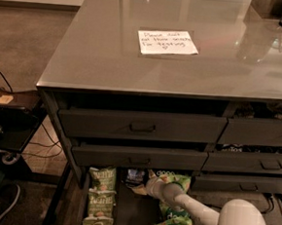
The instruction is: Pick blue chip bag from bottom drawer and place on counter
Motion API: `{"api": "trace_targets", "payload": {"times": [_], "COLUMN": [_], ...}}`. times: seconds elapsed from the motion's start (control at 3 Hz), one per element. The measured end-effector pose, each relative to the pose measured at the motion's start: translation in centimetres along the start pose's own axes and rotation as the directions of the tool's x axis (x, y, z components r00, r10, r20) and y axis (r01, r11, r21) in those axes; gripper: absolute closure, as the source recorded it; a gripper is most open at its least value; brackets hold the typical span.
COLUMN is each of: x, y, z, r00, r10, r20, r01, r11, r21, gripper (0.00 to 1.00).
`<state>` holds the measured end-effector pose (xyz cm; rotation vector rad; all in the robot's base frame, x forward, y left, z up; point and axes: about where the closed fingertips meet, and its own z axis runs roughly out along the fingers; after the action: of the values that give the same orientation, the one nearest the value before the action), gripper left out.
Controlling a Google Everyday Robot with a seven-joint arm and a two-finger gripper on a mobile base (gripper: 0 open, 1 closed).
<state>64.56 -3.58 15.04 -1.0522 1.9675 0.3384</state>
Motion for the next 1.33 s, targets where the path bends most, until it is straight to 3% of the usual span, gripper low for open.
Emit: {"api": "trace_targets", "payload": {"times": [0.67,1.0,1.33], "x": [0.0,-0.5,-1.7], "y": [0.1,1.6,3.3], "z": [2.1,3.3,3.6], "r00": [0.999,0.999,1.0], "r10": [0.035,0.039,0.022], "r20": [0.018,0.017,-0.005], "r01": [-0.034,-0.037,-0.023], "r11": [0.9993,0.9971,0.992], "r21": [-0.017,-0.067,-0.124], "gripper": [0.23,0.41,0.66]}}
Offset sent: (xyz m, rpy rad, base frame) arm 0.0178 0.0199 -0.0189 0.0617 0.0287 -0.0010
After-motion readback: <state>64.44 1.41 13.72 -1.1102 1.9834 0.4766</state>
